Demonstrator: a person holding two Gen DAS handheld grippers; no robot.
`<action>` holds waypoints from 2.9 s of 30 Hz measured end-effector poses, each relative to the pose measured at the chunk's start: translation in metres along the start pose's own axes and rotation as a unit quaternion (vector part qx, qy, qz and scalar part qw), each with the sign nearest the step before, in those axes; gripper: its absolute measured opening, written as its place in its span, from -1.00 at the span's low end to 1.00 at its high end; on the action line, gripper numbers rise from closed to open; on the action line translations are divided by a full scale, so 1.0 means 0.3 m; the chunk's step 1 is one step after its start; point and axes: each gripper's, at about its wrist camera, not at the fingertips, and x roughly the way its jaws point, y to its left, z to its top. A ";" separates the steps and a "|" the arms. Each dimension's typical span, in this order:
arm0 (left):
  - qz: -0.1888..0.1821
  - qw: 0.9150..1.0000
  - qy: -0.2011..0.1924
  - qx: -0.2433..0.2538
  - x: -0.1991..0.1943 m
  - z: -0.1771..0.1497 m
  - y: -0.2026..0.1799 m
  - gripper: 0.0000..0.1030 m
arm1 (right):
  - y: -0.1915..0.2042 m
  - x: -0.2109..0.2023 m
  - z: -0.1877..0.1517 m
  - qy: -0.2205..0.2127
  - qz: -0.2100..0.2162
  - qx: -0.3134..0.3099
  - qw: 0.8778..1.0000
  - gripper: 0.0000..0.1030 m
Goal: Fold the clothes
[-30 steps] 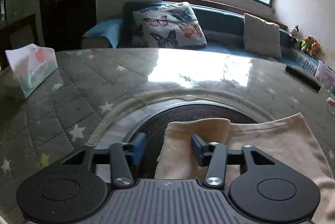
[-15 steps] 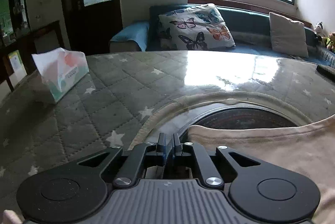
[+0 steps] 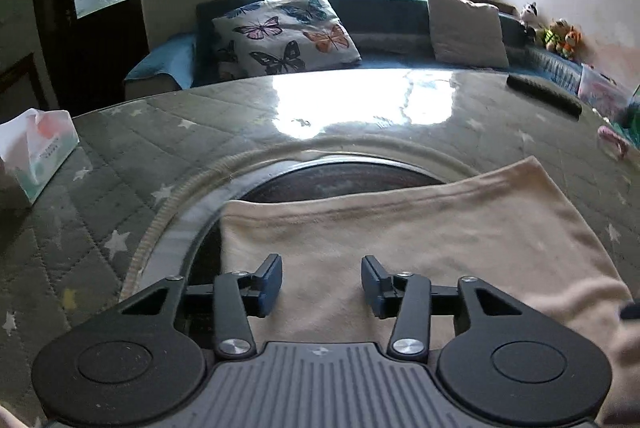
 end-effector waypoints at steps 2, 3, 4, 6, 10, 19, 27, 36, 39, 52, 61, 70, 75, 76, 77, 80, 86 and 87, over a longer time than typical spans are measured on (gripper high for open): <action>-0.001 1.000 0.002 0.004 0.007 -0.004 -0.008 -0.04 | -0.016 0.026 0.014 0.001 -0.007 -0.006 1.000 0.44; -0.001 1.000 0.003 0.005 0.010 -0.006 -0.009 -0.03 | -0.018 0.026 0.010 0.004 -0.008 -0.009 1.000 0.44; -0.001 1.000 0.002 0.006 0.011 -0.007 -0.008 -0.03 | -0.020 0.026 0.006 0.006 -0.009 -0.011 1.000 0.44; 0.000 1.000 0.001 0.007 0.012 -0.010 -0.004 -0.01 | -0.024 0.027 -0.003 0.011 -0.011 -0.016 1.000 0.44; 0.003 1.000 -0.001 0.006 0.010 -0.015 0.006 0.05 | -0.031 0.028 -0.020 0.020 -0.016 -0.026 0.999 0.45; 0.018 1.000 -0.001 0.003 -0.004 -0.023 0.025 0.18 | -0.049 -0.014 -0.071 0.031 -0.036 -0.035 0.998 0.45; 0.003 0.999 -0.013 0.037 -0.122 -0.082 -0.050 0.39 | 0.037 -0.071 -0.067 -0.005 -0.009 -0.055 0.998 0.45; -0.013 0.996 -0.021 0.084 -0.247 -0.186 -0.131 0.61 | 0.066 -0.096 -0.154 0.023 -0.001 -0.046 0.999 0.46; -0.021 0.995 -0.033 0.090 -0.272 -0.188 -0.163 0.63 | 0.056 -0.110 -0.144 0.007 -0.002 -0.038 0.999 0.47; -0.021 0.994 -0.041 0.095 -0.317 -0.204 -0.227 0.69 | -0.022 -0.166 -0.173 -0.025 -0.035 0.009 0.999 0.58; -0.065 0.983 -0.055 0.164 -0.374 -0.285 -0.423 0.81 | -0.078 -0.285 -0.293 -0.007 -0.083 0.039 0.996 0.55; -0.076 0.967 -0.056 0.237 -0.401 -0.403 -0.554 0.82 | -0.046 -0.335 -0.309 -0.030 -0.109 0.016 0.993 0.56; -0.077 0.963 -0.063 0.250 -0.425 -0.415 -0.561 0.84 | -0.048 -0.299 -0.303 -0.025 -0.099 0.013 0.995 0.57; -0.075 0.964 -0.065 0.248 -0.426 -0.408 -0.557 0.84 | -0.048 -0.288 -0.309 -0.017 -0.099 0.013 0.995 0.57; -0.073 0.964 -0.066 0.246 -0.428 -0.401 -0.552 0.84 | -0.052 -0.284 -0.317 -0.013 -0.100 0.016 0.995 0.57; -0.071 0.969 -0.070 0.225 -0.429 -0.365 -0.533 0.87 | -0.083 -0.312 -0.334 -0.019 -0.101 0.039 0.994 0.57; -0.065 0.977 -0.073 0.188 -0.409 -0.309 -0.525 0.87 | -0.244 -0.368 -0.341 -0.043 -0.169 0.107 0.979 0.52; -0.062 0.979 -0.071 0.182 -0.402 -0.303 -0.524 0.87 | -0.283 -0.368 -0.344 -0.043 -0.189 0.118 0.974 0.42</action>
